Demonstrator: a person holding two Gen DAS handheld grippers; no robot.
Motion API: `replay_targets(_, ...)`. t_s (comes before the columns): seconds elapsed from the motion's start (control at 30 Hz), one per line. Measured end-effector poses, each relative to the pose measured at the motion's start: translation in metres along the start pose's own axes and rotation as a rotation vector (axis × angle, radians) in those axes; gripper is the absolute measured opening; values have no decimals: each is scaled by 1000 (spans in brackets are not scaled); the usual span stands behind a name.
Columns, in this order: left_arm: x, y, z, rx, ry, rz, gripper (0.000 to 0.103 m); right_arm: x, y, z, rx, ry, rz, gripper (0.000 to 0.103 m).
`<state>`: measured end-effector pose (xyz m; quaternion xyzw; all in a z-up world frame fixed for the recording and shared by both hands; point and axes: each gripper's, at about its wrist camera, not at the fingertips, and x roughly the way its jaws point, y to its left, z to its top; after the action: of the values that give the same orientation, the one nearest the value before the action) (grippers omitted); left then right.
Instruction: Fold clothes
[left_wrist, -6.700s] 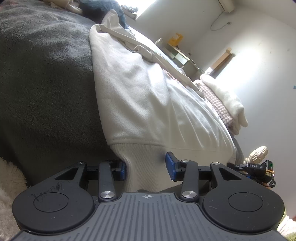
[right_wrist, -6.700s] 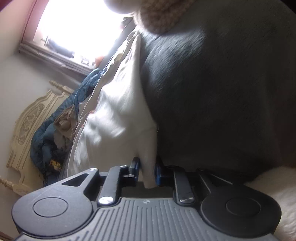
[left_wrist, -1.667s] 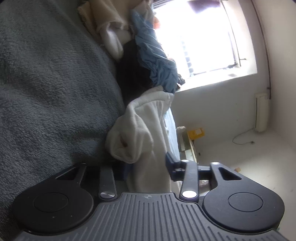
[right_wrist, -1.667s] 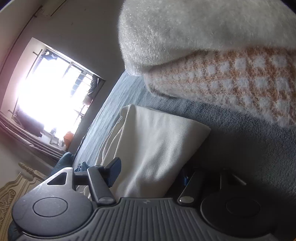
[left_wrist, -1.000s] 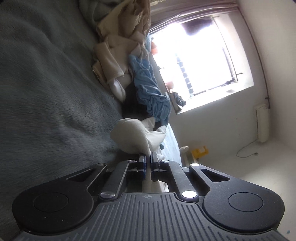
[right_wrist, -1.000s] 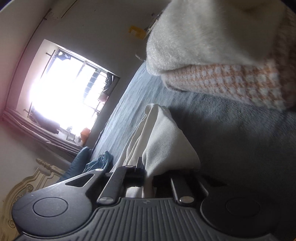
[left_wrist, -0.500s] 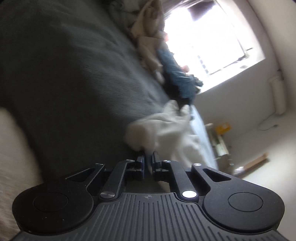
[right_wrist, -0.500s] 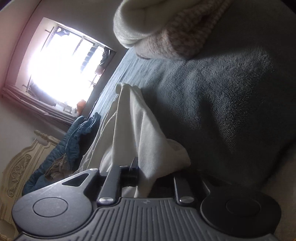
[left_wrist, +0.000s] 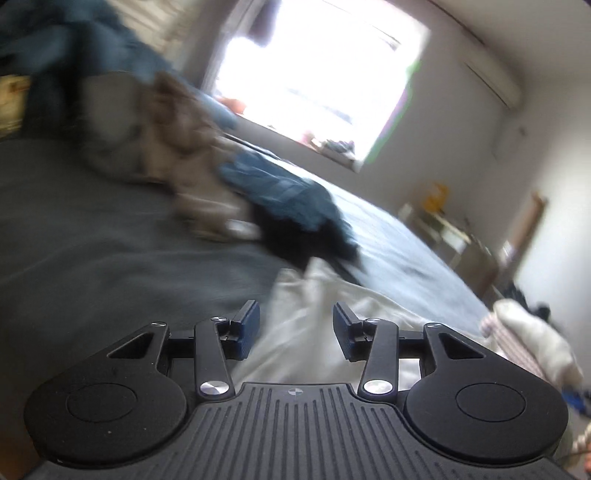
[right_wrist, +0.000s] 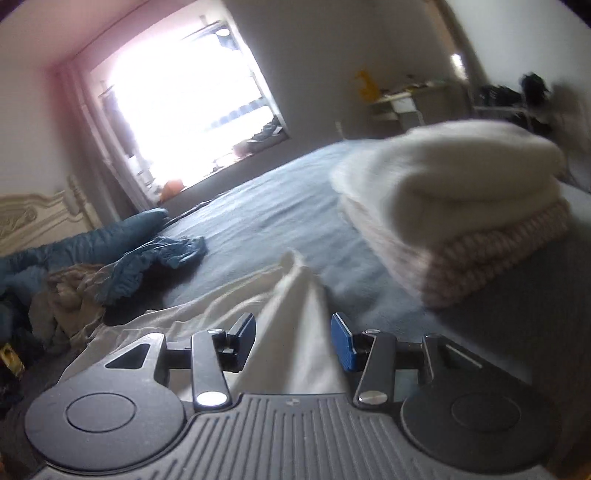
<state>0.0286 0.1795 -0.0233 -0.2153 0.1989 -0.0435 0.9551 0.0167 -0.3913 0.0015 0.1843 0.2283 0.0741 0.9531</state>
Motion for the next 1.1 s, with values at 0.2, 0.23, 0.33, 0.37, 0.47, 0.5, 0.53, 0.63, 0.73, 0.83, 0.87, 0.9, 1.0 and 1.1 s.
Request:
replay_targets(0.2, -16, 29, -23, -160, 33, -81, 44, 39, 95, 4, -151, 50, 239, 49)
replay_targets(0.23, -23, 36, -28, -181, 33, -85, 44, 44, 109, 3, -164, 62, 278, 49)
replay_targets(0.33, -34, 52, -37, -203, 37, -96, 44, 53, 148, -8, -191, 104, 361, 49)
replay_targets(0.37, -38, 57, -40, -202, 47, -106, 44, 55, 160, -12, -203, 116, 380, 49)
replay_targets(0.47, -41, 65, -45, -156, 77, -135, 43, 54, 193, -26, -237, 143, 415, 49)
replay_targets(0.5, -43, 65, -46, -127, 81, -139, 43, 52, 200, -31, -245, 149, 417, 49)
replay_targets(0.53, -44, 63, -47, -87, 79, -136, 43, 51, 206, -36, -248, 158, 419, 49)
replay_targets(0.63, -37, 55, -46, 35, 71, -146, 43, 45, 218, -48, -238, 176, 402, 49)
replay_targets(0.73, -26, 47, -44, 135, 79, -155, 42, 39, 223, -57, -218, 185, 380, 49)
replay_targets(0.83, -12, 46, -44, 184, 120, -149, 33, 33, 225, -62, -213, 175, 366, 49)
replay_targets(0.87, -7, 46, -45, 194, 138, -145, 32, 32, 226, -63, -212, 171, 365, 49)
replay_targets(0.9, -3, 47, -45, 199, 151, -143, 26, 32, 227, -64, -213, 169, 364, 49)
replay_targets(1.0, -4, 56, -48, 154, 123, -160, 5, 38, 236, -64, -222, 171, 366, 49)
replay_targets(1.1, -13, 65, -53, 119, 67, -174, 0, 54, 254, -57, -260, 186, 379, 48)
